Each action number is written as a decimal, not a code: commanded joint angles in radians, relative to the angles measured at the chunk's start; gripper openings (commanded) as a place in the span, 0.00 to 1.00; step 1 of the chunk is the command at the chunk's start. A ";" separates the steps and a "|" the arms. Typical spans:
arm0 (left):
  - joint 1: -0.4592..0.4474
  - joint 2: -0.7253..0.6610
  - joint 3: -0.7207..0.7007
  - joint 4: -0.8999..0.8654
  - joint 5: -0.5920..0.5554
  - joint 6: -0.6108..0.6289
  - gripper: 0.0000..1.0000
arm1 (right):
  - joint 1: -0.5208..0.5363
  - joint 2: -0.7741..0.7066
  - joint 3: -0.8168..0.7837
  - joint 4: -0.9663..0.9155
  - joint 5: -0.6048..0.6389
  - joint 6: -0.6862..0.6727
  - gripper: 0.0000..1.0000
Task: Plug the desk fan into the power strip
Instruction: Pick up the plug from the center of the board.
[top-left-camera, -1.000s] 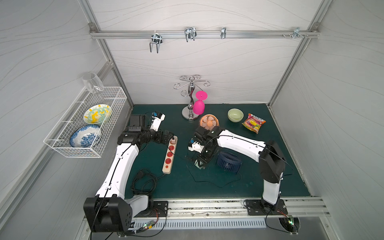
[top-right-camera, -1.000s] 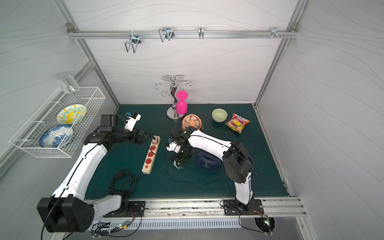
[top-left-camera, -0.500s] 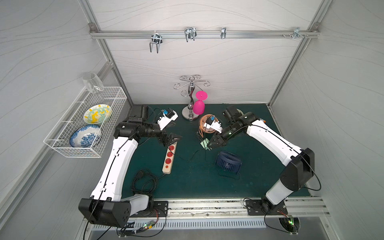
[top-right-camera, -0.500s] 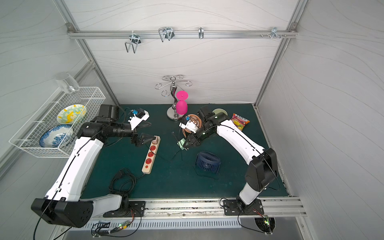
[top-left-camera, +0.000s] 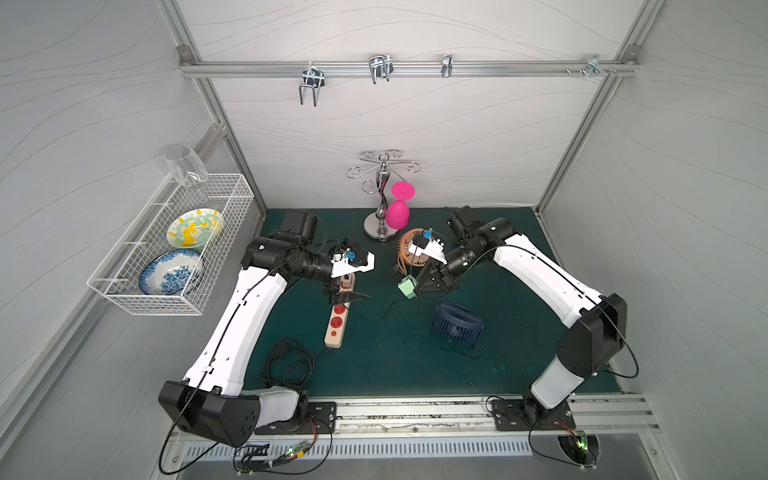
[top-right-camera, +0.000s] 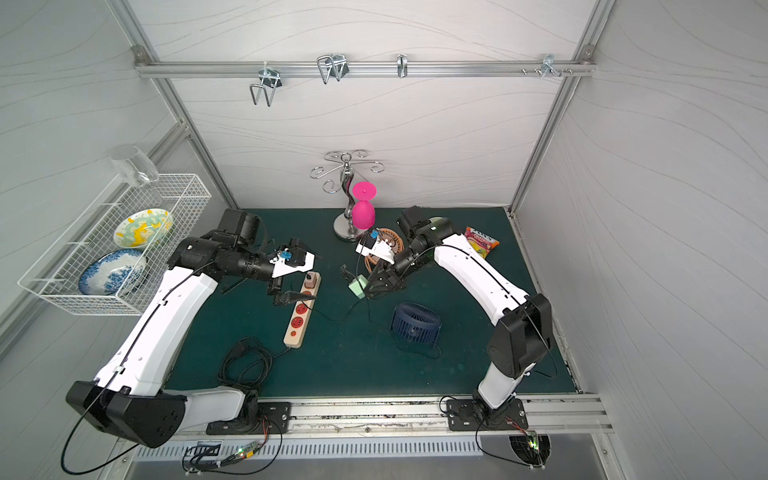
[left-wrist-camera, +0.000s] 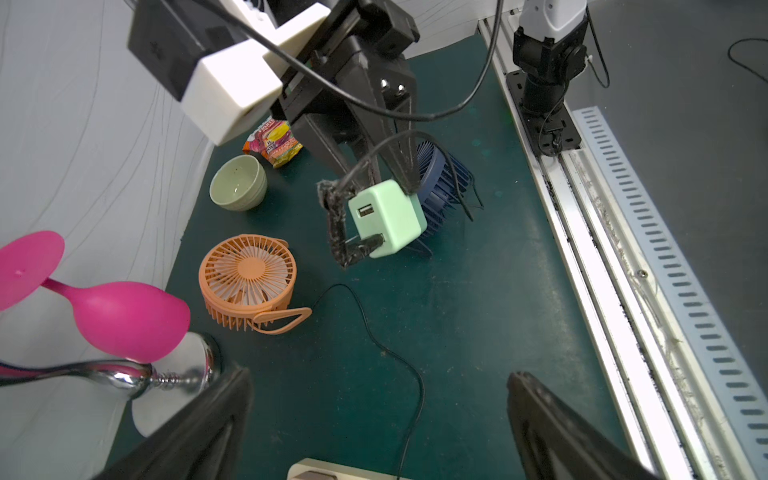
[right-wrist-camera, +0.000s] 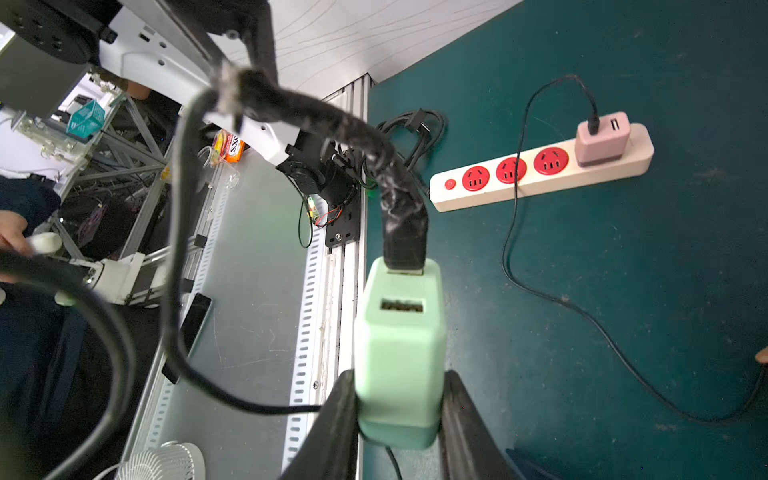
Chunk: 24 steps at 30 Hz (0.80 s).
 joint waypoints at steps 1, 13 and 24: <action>-0.020 0.002 0.021 0.009 0.019 0.170 1.00 | 0.034 0.020 0.034 -0.037 -0.034 -0.095 0.00; -0.060 -0.001 -0.026 0.022 0.047 0.528 1.00 | 0.080 0.116 0.156 -0.146 -0.045 -0.244 0.00; -0.112 0.003 -0.111 0.137 -0.006 0.703 0.95 | 0.092 0.151 0.181 -0.133 -0.031 -0.188 0.00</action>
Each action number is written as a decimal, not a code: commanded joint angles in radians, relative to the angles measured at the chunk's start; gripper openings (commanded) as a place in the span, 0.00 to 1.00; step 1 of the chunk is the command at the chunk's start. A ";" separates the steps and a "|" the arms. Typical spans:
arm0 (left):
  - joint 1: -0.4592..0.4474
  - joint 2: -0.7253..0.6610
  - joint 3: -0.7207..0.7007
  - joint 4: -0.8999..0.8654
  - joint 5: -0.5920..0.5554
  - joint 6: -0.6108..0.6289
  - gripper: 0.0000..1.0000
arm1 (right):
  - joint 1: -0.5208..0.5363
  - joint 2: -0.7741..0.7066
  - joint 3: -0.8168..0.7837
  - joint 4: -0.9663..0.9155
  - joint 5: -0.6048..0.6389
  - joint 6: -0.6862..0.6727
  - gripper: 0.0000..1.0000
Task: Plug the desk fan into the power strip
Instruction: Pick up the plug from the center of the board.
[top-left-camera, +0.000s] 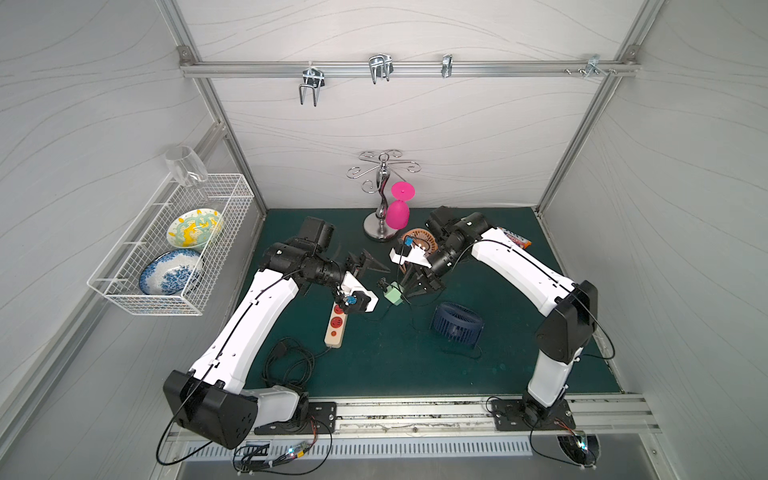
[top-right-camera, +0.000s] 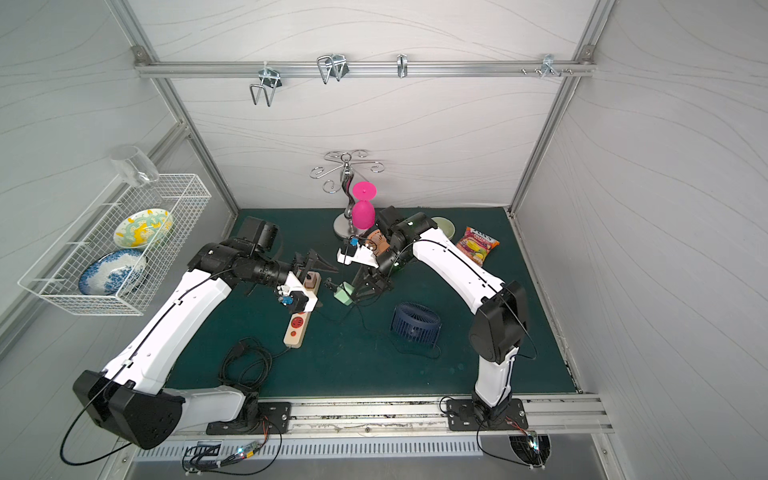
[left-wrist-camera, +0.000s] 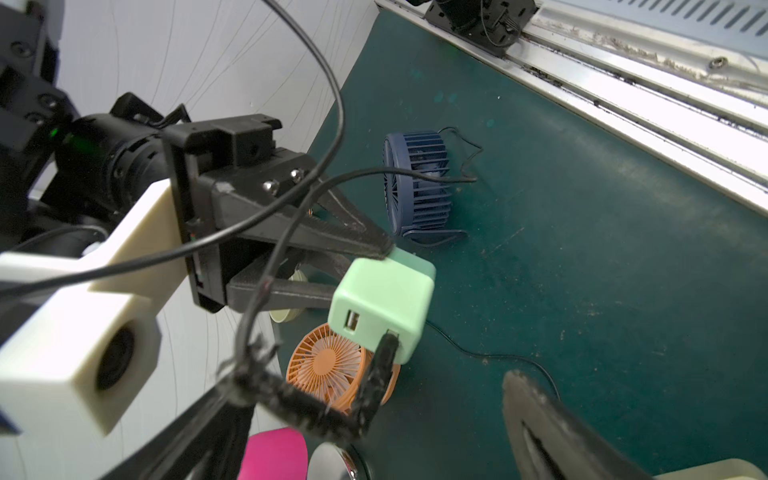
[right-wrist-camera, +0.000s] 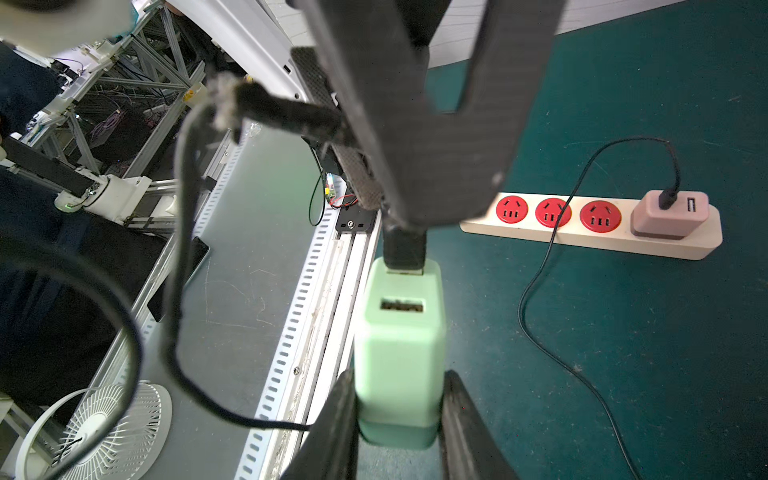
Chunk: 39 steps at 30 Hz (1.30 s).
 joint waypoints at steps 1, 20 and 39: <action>-0.018 0.009 0.009 0.036 -0.006 0.058 0.94 | 0.014 0.015 0.028 -0.019 -0.007 0.024 0.00; -0.074 0.060 -0.017 0.041 -0.081 0.122 0.77 | 0.062 0.060 0.077 -0.043 0.021 0.027 0.00; -0.105 0.040 -0.042 0.062 -0.063 0.053 0.46 | 0.058 0.055 0.084 -0.016 0.033 0.064 0.00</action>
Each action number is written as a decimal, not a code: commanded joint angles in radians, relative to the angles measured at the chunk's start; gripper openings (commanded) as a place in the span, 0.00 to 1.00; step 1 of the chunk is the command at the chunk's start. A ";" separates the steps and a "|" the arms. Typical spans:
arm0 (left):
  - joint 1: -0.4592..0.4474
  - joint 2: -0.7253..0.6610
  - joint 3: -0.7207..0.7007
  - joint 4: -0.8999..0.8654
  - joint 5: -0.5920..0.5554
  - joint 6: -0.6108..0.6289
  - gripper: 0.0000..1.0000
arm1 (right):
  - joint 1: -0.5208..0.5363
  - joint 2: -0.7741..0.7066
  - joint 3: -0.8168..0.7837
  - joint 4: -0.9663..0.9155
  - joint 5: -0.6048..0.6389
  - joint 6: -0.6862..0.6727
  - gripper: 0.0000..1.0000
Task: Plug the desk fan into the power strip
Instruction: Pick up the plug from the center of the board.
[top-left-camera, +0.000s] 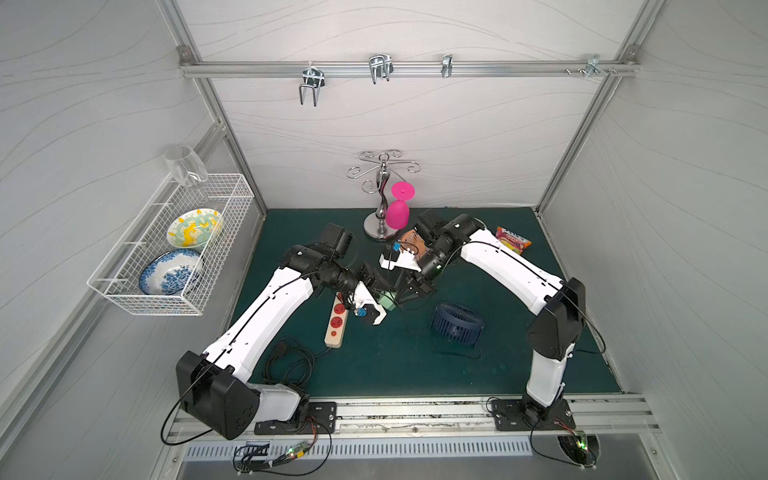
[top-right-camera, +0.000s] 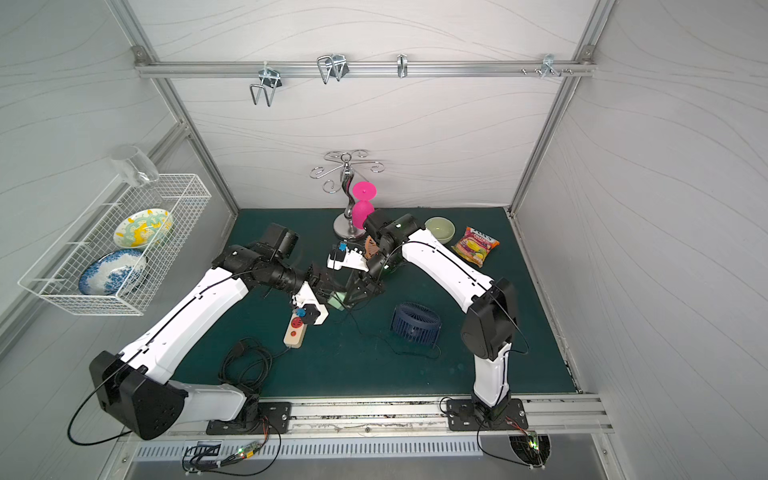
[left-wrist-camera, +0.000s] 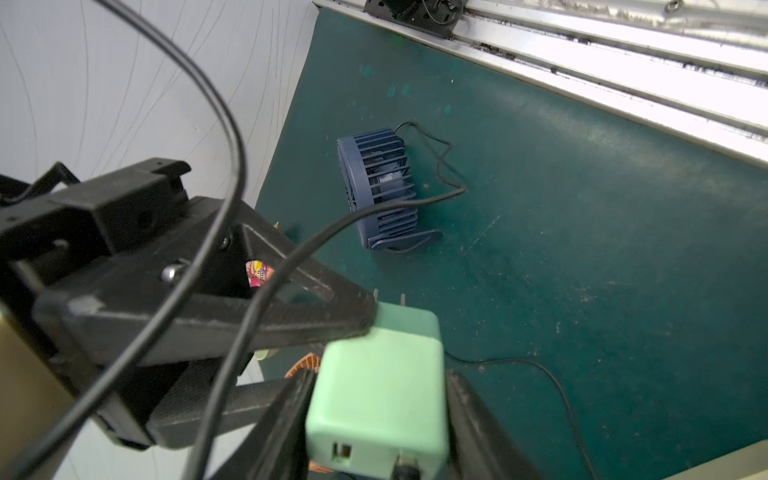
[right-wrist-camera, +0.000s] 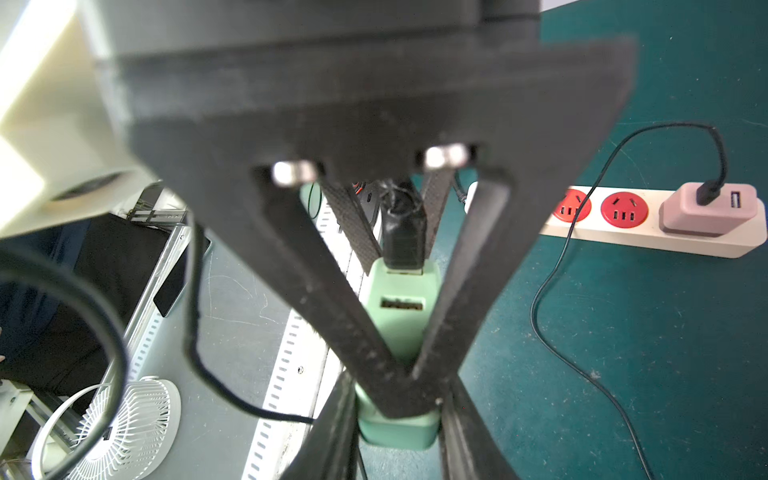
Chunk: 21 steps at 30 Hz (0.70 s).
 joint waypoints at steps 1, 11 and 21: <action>-0.010 -0.010 0.011 0.020 0.013 -0.029 0.44 | 0.001 -0.001 0.027 -0.004 -0.016 0.013 0.00; -0.010 -0.018 0.015 0.020 -0.031 -0.067 0.17 | -0.006 -0.049 -0.035 0.084 0.033 0.091 0.18; -0.005 -0.027 0.020 0.022 -0.145 -0.188 0.08 | -0.086 -0.250 -0.243 0.334 0.145 0.267 0.61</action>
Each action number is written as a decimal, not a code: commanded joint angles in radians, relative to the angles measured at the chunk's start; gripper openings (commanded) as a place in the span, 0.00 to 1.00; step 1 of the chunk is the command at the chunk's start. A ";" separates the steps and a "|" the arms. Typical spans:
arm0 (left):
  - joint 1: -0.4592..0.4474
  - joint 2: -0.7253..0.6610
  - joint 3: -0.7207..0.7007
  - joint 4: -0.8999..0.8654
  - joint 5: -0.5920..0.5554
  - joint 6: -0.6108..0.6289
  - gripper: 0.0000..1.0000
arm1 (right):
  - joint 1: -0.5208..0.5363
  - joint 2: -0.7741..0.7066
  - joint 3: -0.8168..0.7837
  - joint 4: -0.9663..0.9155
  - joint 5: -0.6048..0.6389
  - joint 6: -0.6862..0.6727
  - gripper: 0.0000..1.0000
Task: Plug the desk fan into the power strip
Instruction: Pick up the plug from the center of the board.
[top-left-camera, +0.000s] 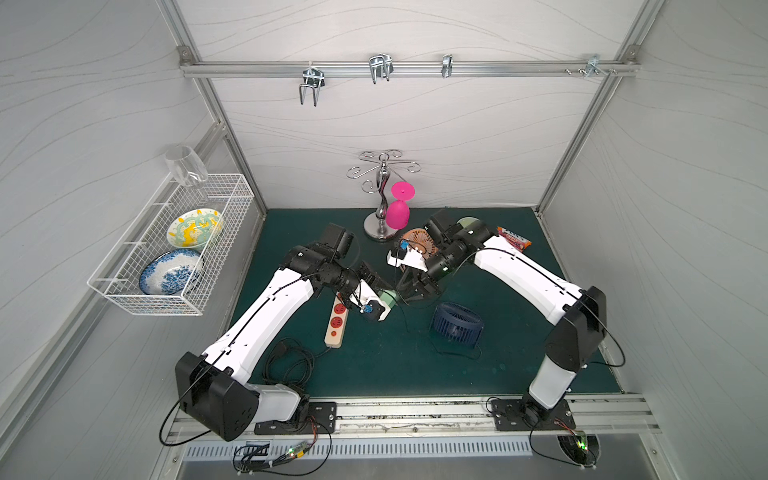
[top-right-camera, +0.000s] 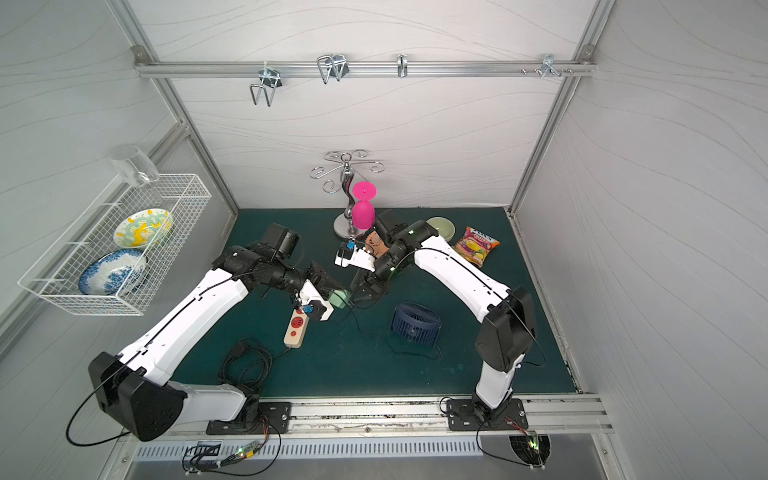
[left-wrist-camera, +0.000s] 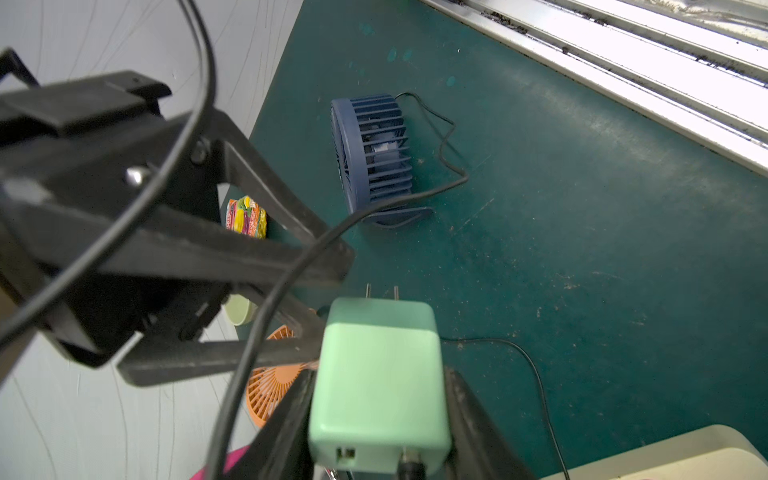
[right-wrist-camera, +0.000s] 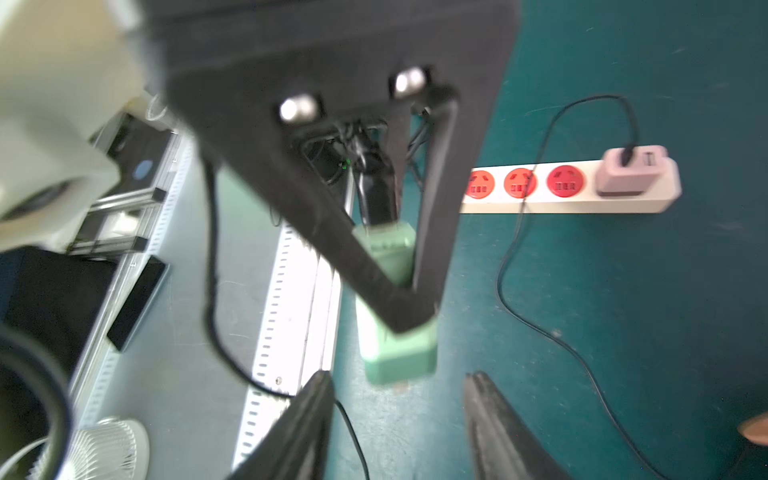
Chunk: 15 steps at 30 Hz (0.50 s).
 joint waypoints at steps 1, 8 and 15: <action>0.003 -0.017 0.024 -0.002 -0.052 -0.069 0.08 | -0.054 -0.108 -0.064 0.143 0.055 0.116 0.62; 0.018 0.001 0.041 -0.029 -0.156 -0.131 0.04 | -0.133 -0.286 -0.187 0.216 0.214 0.205 0.75; 0.047 0.031 0.063 -0.136 -0.309 -0.223 0.00 | -0.217 -0.476 -0.313 0.219 0.388 0.283 0.88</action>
